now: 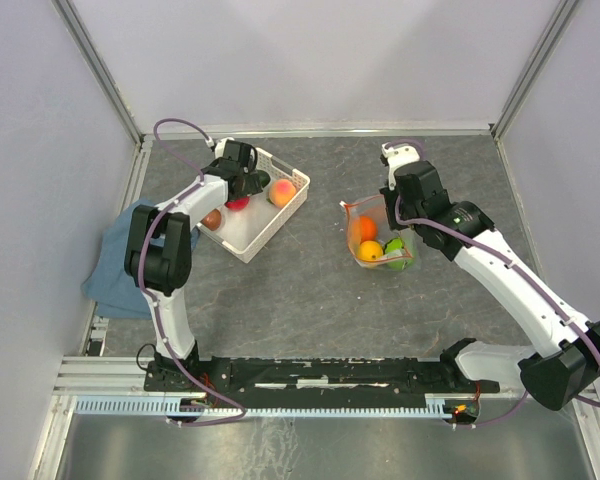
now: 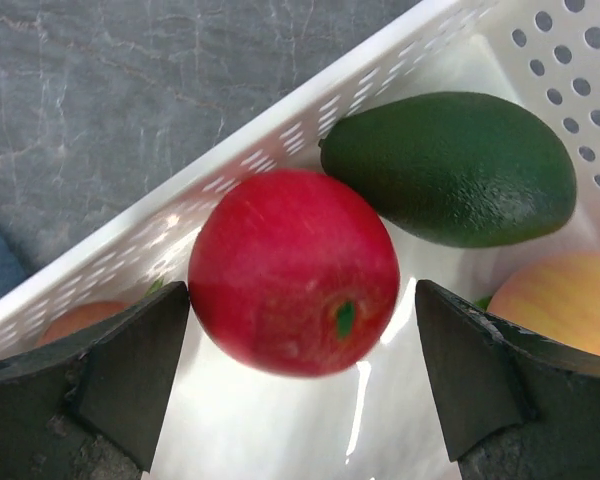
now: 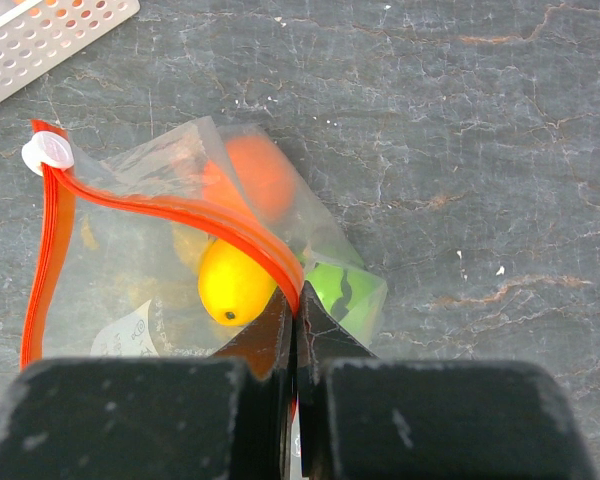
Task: Place the food in the zip-top bag and seal the zipper
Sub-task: Pick up the fake fruit from the bin.
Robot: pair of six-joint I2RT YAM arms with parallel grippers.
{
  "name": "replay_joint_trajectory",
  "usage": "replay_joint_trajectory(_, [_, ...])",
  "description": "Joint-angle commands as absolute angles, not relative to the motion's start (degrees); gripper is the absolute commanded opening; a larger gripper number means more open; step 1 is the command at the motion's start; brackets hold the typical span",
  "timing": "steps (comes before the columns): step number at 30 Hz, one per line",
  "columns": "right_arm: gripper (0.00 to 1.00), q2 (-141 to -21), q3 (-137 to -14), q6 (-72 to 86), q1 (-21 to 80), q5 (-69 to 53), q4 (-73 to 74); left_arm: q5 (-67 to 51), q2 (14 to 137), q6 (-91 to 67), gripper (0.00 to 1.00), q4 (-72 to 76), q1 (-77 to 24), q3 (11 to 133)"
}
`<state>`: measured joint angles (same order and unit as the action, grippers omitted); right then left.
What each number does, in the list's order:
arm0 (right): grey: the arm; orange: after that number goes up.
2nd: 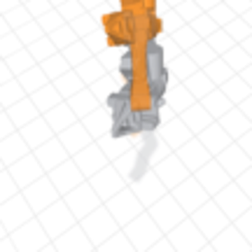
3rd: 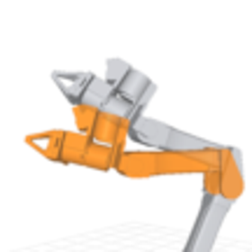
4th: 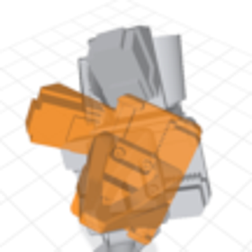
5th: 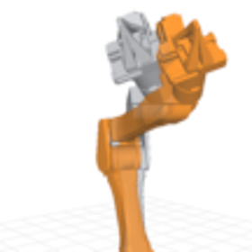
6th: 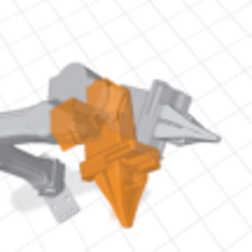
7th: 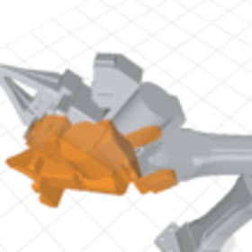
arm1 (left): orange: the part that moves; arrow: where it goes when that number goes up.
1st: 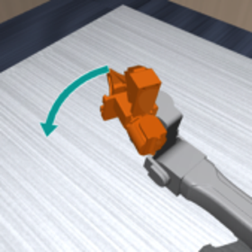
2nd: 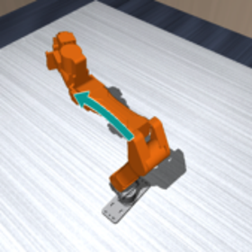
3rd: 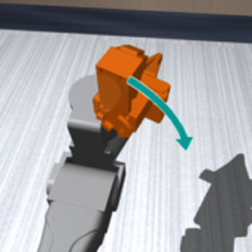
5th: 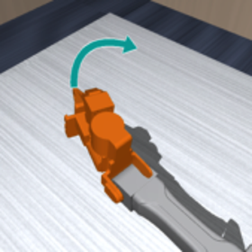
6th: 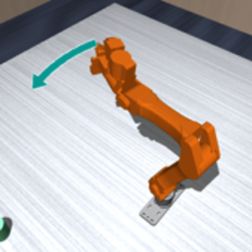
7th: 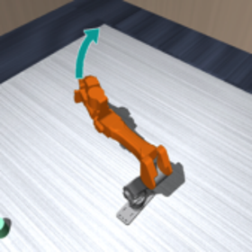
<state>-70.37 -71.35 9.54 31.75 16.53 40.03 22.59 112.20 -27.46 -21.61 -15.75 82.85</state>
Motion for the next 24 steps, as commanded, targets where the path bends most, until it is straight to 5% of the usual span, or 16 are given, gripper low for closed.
replay_joint_trajectory(1, [0.01,-70.69,-71.43,8.99,31.52,16.26,37.2,24.98,116.04,-22.9,1.0,-18.92,-15.49,87.5])
replay_joint_trajectory(14, [0.01,-71.53,-71.3,8.75,31.53,15.91,37.48,25.06,117.8,-21.36,0.84,-18.46,-15.38,87.62])
replay_joint_trajectory(24, [0.01,-71.07,-71.48,8.89,31.49,16.1,37.6,21.52,106.95,-25.94,0.72,-19.16,-16.8,80.2])
